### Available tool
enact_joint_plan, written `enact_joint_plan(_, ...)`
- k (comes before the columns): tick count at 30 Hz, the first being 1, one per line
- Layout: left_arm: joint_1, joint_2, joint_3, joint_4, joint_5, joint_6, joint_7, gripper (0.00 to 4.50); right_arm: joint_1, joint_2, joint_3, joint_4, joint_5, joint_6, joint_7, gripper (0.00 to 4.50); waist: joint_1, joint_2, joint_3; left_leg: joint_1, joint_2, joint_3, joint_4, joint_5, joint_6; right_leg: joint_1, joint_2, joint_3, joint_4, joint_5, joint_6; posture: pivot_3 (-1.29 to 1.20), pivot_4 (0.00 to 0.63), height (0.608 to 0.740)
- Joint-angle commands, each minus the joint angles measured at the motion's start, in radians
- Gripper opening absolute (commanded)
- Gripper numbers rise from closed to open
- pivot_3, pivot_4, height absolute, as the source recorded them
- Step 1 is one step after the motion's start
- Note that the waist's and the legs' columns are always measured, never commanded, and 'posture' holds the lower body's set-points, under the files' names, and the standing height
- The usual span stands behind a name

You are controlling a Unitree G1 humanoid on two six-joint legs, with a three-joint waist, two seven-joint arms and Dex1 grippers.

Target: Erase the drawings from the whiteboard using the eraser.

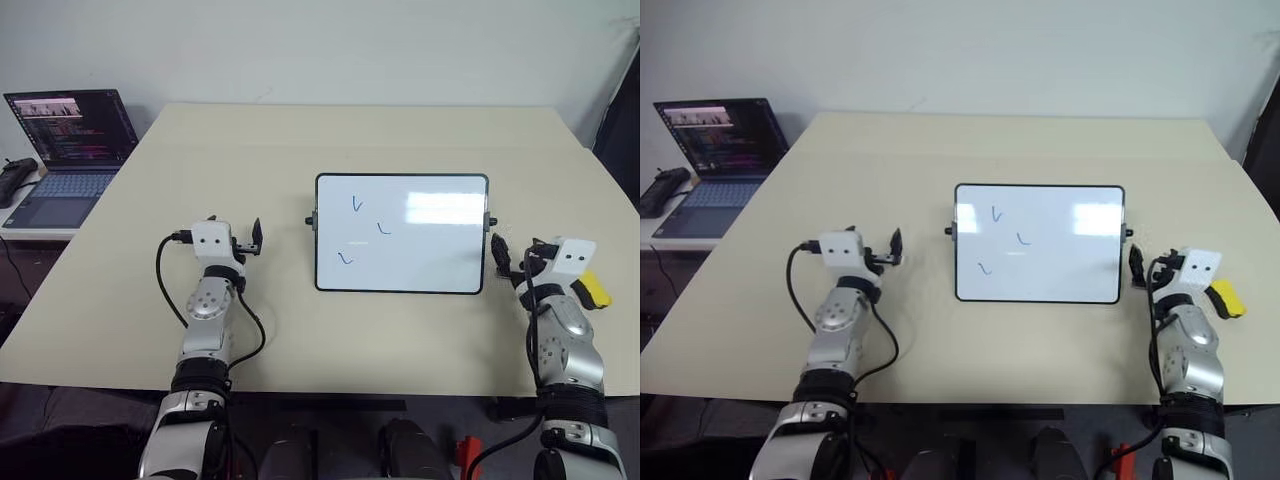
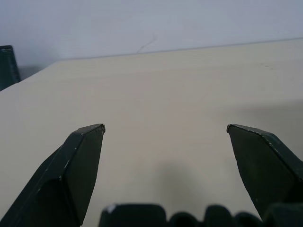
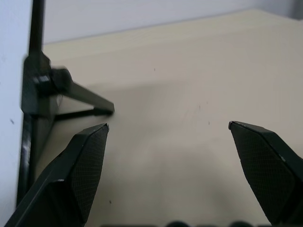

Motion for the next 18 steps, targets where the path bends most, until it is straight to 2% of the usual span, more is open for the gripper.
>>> enact_joint_plan(1, 0.011, 0.02, 0.016, -0.034, -0.017, 0.002, -0.018, 4.5, -0.035, -0.02, -0.018, 0.007, 0.006, -0.034, 0.008, 4.46, 0.0, 0.0, 0.0, 0.0, 0.0, 0.0, -0.001, 0.0, 0.0, -0.001, 0.0, 0.001, 0.0, 0.0, 0.0, 0.0, 0.15, 0.74)
enact_joint_plan(10, 0.009, 0.04, 0.025, -0.025, -0.032, 0.029, -0.047, 4.5, -0.037, -0.014, 0.003, -0.004, -0.005, -0.031, -0.004, 4.46, 0.001, -0.001, 0.0, -0.001, 0.0, 0.001, -0.001, 0.0, 0.0, -0.002, 0.0, 0.001, 0.001, 0.0, 0.0, 0.0, 0.15, 0.74)
enact_joint_plan(18, 0.053, -0.009, -0.025, -0.128, -0.023, 0.068, -0.064, 4.5, -0.029, -0.015, -0.006, -0.002, -0.002, -0.043, -0.014, 4.46, 0.001, -0.001, 0.0, -0.001, 0.001, 0.001, -0.001, 0.0, 0.0, -0.002, -0.001, 0.001, 0.001, 0.0, 0.0, 0.0, 0.15, 0.74)
